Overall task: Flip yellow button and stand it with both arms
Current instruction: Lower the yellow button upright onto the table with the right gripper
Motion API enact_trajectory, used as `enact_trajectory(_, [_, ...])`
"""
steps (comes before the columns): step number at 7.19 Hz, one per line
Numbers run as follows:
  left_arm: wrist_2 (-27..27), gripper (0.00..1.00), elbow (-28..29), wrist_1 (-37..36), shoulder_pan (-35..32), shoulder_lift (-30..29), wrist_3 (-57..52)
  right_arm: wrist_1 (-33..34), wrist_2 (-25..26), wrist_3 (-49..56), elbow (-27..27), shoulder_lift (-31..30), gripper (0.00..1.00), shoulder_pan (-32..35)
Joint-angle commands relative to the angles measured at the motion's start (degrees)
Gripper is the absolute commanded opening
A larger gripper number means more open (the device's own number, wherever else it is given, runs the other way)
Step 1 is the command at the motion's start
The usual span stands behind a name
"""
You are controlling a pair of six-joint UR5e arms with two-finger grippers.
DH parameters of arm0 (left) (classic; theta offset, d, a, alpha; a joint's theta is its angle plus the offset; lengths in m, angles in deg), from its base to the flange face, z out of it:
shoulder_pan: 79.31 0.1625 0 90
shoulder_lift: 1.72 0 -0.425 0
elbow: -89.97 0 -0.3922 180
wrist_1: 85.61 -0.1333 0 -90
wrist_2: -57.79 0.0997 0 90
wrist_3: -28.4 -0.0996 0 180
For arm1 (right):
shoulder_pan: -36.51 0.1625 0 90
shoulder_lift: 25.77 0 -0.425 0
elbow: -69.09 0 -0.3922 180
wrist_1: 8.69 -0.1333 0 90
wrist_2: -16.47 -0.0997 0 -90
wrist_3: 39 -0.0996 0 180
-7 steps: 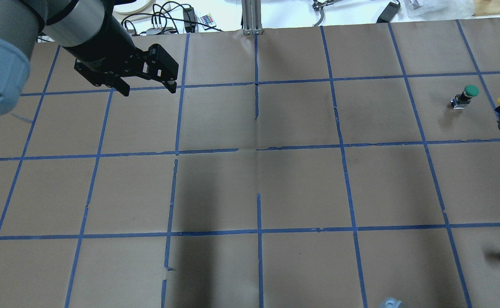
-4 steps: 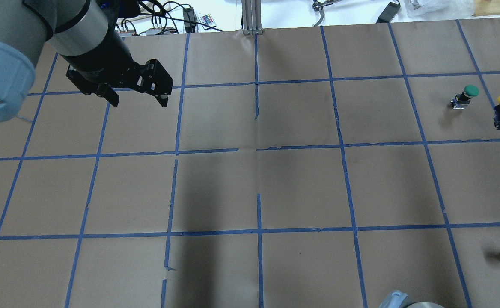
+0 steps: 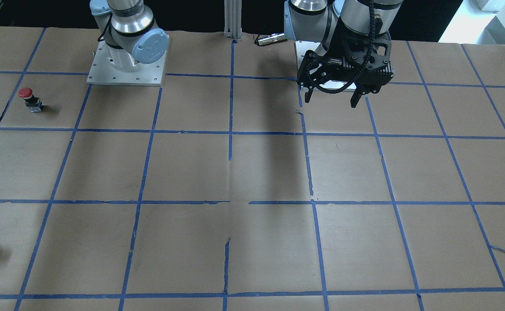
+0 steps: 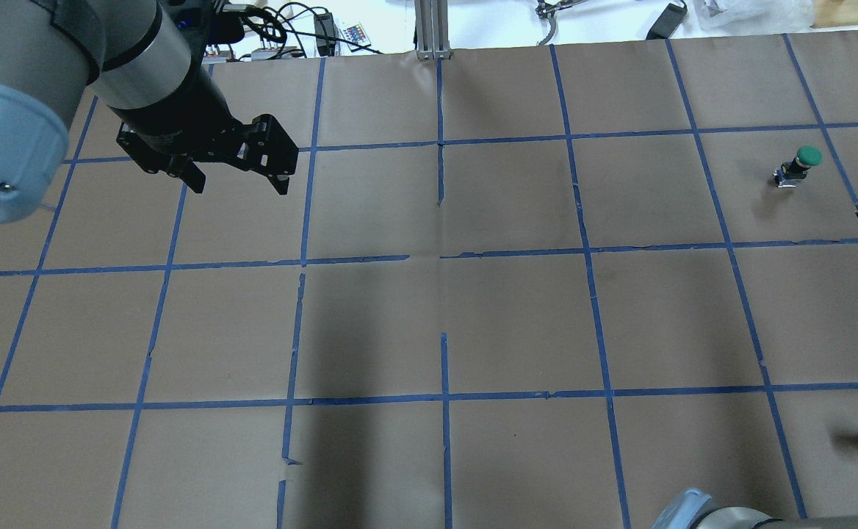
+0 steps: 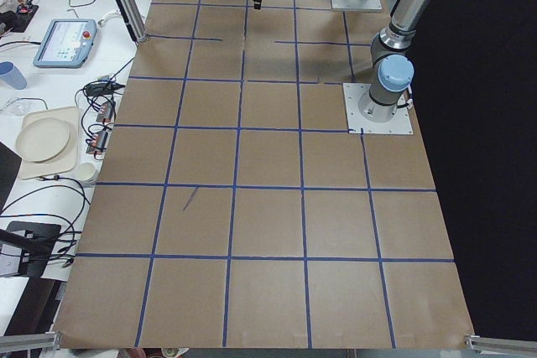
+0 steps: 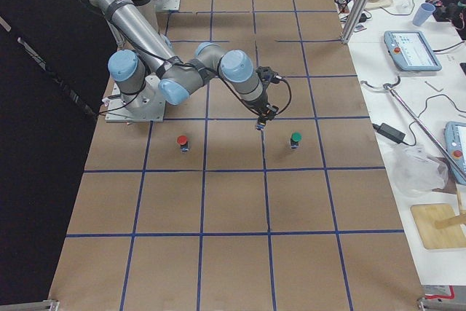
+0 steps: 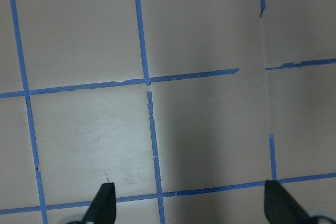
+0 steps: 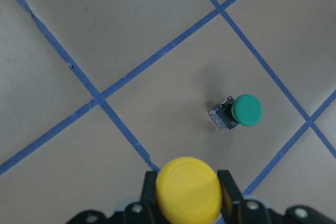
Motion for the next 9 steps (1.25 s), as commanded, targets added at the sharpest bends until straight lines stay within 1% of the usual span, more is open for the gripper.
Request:
enact_trajectory(1, [0.0, 0.99, 0.2, -0.3, 0.0, -0.3, 0.1, 4.1, -4.2, 5.7, 4.6, 0.1, 0.00, -3.7])
enact_trajectory(2, [0.0, 0.99, 0.2, -0.3, 0.0, -0.3, 0.1, 3.9, -7.8, 7.8, 4.9, 1.0, 0.00, -5.4])
enact_trajectory(4, [0.0, 0.99, 0.0, -0.2, 0.0, -0.2, 0.1, 3.8, -13.3, 13.0, 5.1, 4.9, 0.00, -7.8])
enact_trajectory(5, [0.0, 1.00, 0.0, -0.4, 0.0, -0.5, 0.1, 3.6, -15.2, 14.4, 5.3, 6.1, 0.00, -9.4])
enact_trajectory(6, [-0.1, 1.00, 1.0, 0.3, 0.0, -1.1, 0.0, 3.3, -15.6, 14.5, 5.3, 6.4, 0.00, -10.1])
enact_trajectory(7, [1.0, 1.00, 1.3, 0.3, 0.0, -1.2, -0.1, 3.1, -16.5, 14.6, 5.3, 6.9, 0.00, -10.6])
enact_trajectory(8, [2.3, 1.00, 1.7, 0.8, 0.2, -1.9, -0.1, 3.0, -18.5, 14.6, 5.4, 7.9, 0.00, -10.7])
enact_trajectory(9, [2.1, 0.99, 3.6, 2.8, 0.9, -2.0, -0.4, 3.0, -18.8, 14.8, 5.8, 9.5, 0.00, -10.7])
